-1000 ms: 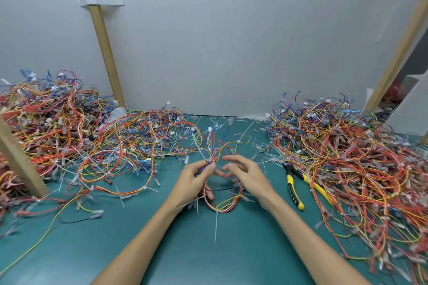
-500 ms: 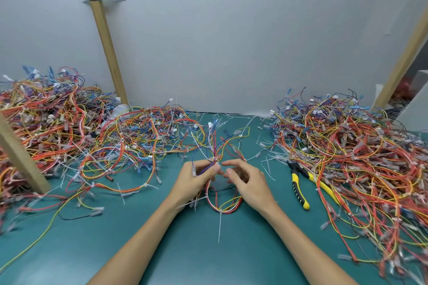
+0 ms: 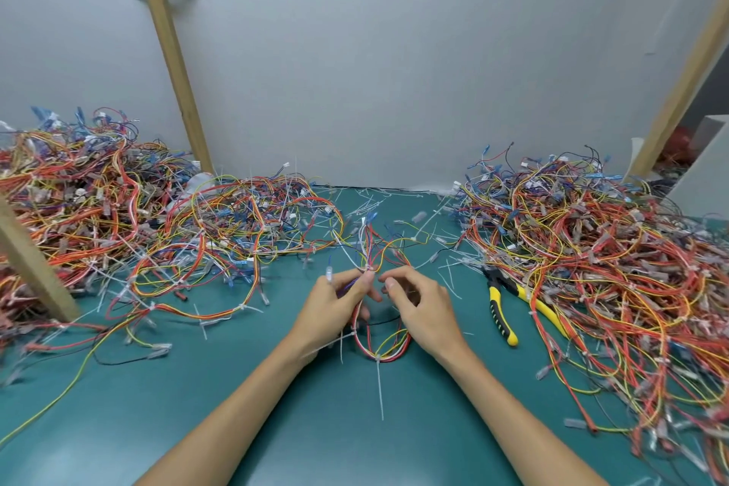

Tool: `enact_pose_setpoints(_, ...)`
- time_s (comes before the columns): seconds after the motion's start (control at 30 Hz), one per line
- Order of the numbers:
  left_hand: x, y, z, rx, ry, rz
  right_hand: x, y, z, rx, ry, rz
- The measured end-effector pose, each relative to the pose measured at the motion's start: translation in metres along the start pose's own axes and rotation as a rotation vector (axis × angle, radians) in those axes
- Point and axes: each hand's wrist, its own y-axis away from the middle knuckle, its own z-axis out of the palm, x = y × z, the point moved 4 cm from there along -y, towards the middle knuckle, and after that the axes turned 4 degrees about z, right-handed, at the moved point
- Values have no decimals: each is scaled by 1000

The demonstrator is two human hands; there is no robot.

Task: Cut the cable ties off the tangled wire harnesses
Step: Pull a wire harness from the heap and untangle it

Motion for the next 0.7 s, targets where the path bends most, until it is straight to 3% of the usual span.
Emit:
enact_pose_setpoints(0.23, 17, 2, -8, 136, 239, -29, 2, 3, -6, -102, 233, 8)
enact_pose_setpoints(0.37, 44, -8, -30, 278, 95, 137, -1, 6, -16, -87, 307, -19)
enact_pose_setpoints(0.5, 83, -40, -47, 271, 390, 135, -14, 7, -28, -60, 376, -77)
enact_pose_setpoints(0.57, 107, -63, -53, 255, 424, 156, -23, 10, -31, -115, 258, -35)
enact_pose_setpoints(0.7, 145, -109, -53, 194, 476, 201, -52, 27, -23, -340, -205, -4)
